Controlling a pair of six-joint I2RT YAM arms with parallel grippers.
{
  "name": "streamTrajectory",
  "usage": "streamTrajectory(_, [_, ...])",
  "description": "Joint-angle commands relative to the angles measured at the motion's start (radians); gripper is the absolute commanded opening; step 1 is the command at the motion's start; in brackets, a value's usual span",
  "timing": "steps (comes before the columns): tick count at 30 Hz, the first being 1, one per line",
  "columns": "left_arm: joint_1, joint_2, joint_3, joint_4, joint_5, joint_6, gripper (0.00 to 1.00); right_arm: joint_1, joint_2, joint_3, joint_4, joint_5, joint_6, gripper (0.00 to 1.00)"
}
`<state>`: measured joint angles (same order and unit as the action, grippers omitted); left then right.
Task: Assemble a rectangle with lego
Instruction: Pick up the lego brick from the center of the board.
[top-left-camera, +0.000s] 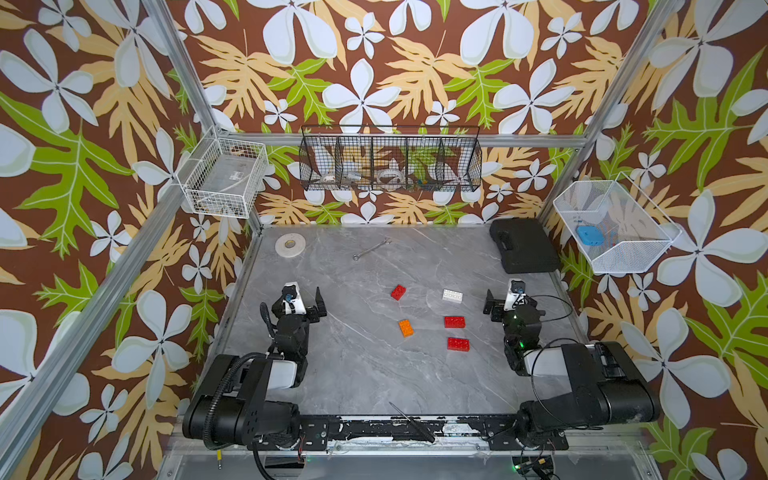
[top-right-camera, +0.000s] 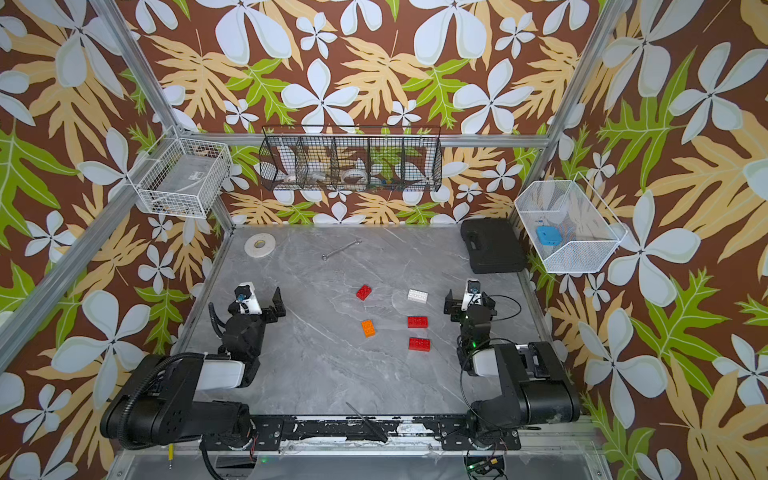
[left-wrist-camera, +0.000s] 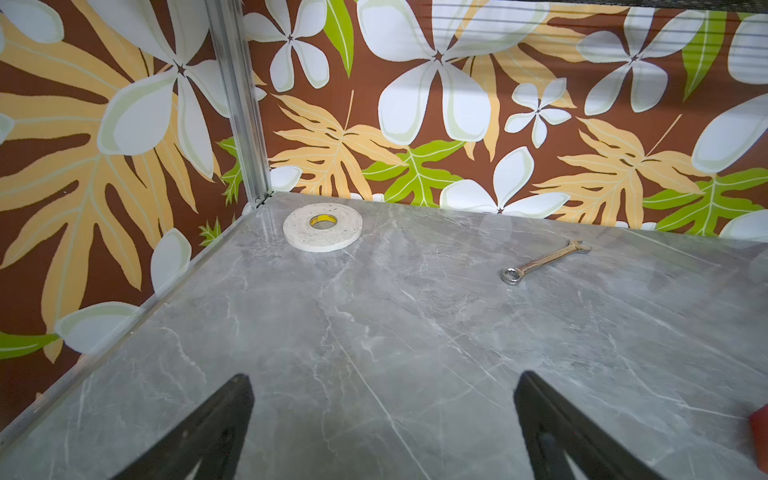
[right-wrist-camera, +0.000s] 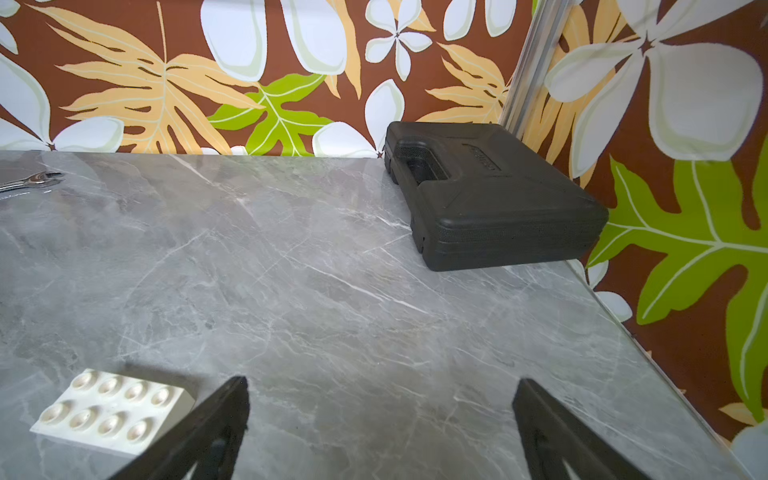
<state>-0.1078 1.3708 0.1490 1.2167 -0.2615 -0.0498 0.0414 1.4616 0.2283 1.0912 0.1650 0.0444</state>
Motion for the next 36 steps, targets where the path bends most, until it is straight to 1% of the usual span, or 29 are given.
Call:
streamTrajectory(1, [-0.001,0.0,0.0,0.043,-0.008,-0.006,1.0,0.001,-0.001,0.003,0.028,0.014,-0.002,0.99])
streamTrajectory(22, [0.0,0.0,0.003,0.037,-0.009,-0.007,1.0,0.0,-0.001,0.001,0.03,0.009,0.0,0.99])
streamTrajectory(24, [0.0,-0.003,0.001,0.042,-0.041,-0.013,1.0,-0.001,-0.002,-0.001,0.03,0.009,0.0,0.99])
streamTrajectory(26, [0.001,-0.038,0.024,-0.024,-0.06,-0.026,1.0,-0.001,-0.006,-0.005,0.038,0.01,-0.001,0.99])
streamTrajectory(27, [0.0,-0.064,0.044,-0.079,-0.054,-0.014,1.0,-0.002,-0.017,0.004,0.024,0.021,0.001,1.0])
streamTrajectory(30, [0.0,-0.165,0.126,-0.303,-0.07,-0.031,1.0,-0.002,-0.12,0.101,-0.221,0.044,0.009,0.98])
streamTrajectory(32, [-0.001,-0.208,0.165,-0.39,-0.063,-0.04,1.0,-0.003,-0.182,0.137,-0.308,0.059,0.02,0.96])
streamTrajectory(33, [-0.001,-0.225,0.2,-0.46,-0.059,-0.07,1.0,-0.003,-0.213,0.154,-0.353,0.058,0.028,0.95])
streamTrajectory(35, [-0.013,-0.228,0.314,-0.662,-0.078,-0.128,1.0,-0.005,-0.269,0.204,-0.485,0.043,0.05,0.95])
streamTrajectory(36, [-0.037,-0.215,0.395,-0.802,-0.143,-0.164,1.0,-0.003,-0.294,0.233,-0.556,0.024,0.063,0.95])
